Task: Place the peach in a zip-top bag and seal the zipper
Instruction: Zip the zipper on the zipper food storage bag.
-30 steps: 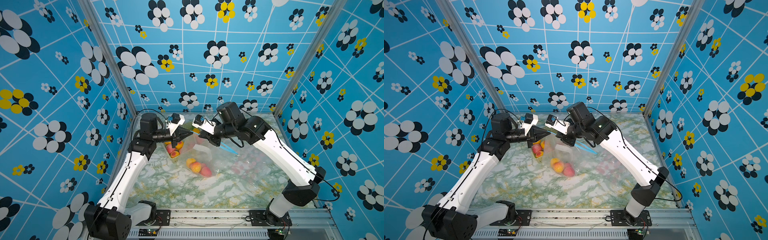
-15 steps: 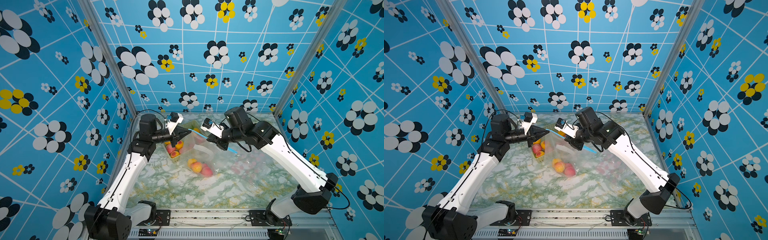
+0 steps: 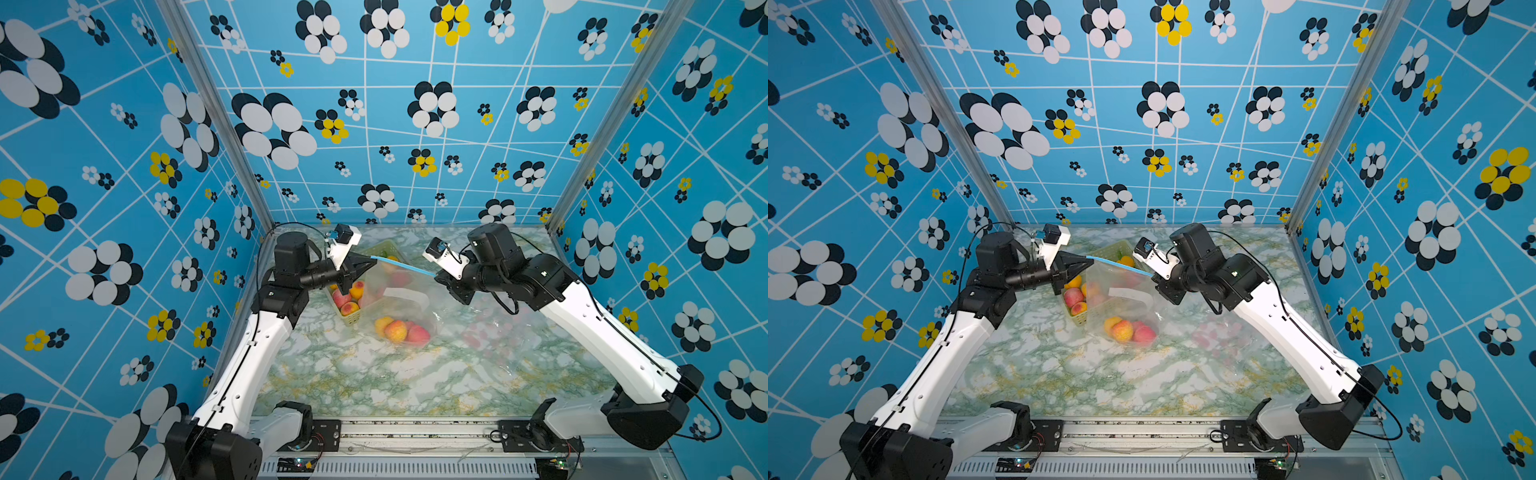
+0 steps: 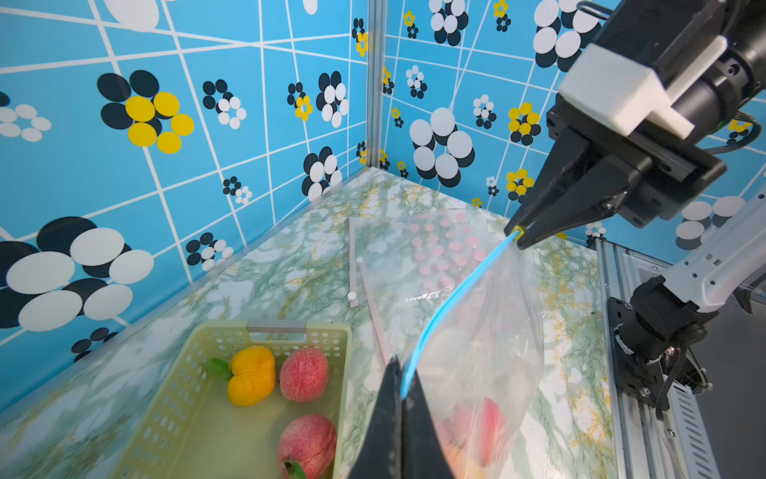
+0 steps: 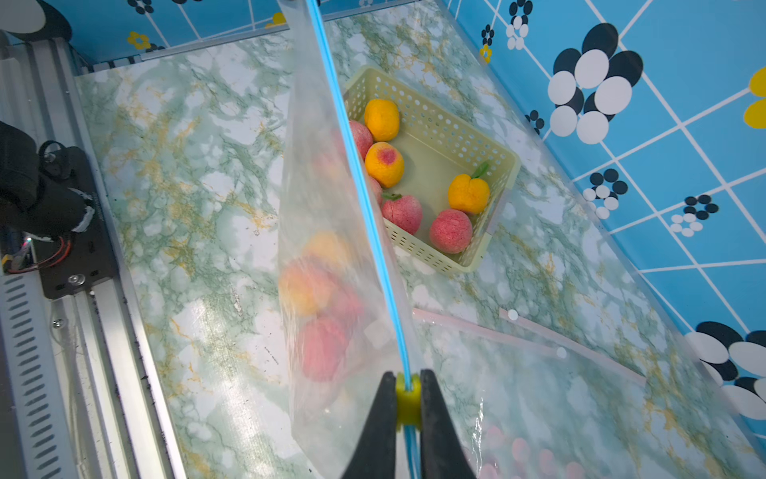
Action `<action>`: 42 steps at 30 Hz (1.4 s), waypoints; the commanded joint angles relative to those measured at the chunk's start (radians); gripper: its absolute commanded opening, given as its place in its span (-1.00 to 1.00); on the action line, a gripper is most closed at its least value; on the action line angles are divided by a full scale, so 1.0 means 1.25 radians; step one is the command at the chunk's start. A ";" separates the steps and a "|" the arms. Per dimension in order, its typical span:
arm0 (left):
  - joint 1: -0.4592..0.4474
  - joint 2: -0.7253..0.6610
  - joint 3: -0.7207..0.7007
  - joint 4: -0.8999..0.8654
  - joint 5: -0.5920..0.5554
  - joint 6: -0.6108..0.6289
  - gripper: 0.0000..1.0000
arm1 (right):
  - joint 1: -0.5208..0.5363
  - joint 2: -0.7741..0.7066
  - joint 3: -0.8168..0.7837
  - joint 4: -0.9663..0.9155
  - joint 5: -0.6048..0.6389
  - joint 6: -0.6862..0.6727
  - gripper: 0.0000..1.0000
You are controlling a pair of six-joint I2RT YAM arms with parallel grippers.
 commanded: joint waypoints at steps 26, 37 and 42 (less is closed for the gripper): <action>0.059 -0.048 -0.039 0.032 -0.092 -0.064 -1.00 | -0.048 -0.100 -0.090 -0.032 0.220 0.031 -0.77; 0.061 -0.020 -0.020 0.006 0.032 -0.057 -0.56 | -0.049 -0.094 -0.073 -0.024 0.150 0.037 -0.77; 0.039 -0.018 0.045 -0.019 0.007 -0.106 0.63 | -0.049 -0.083 -0.049 -0.013 0.086 0.029 -0.77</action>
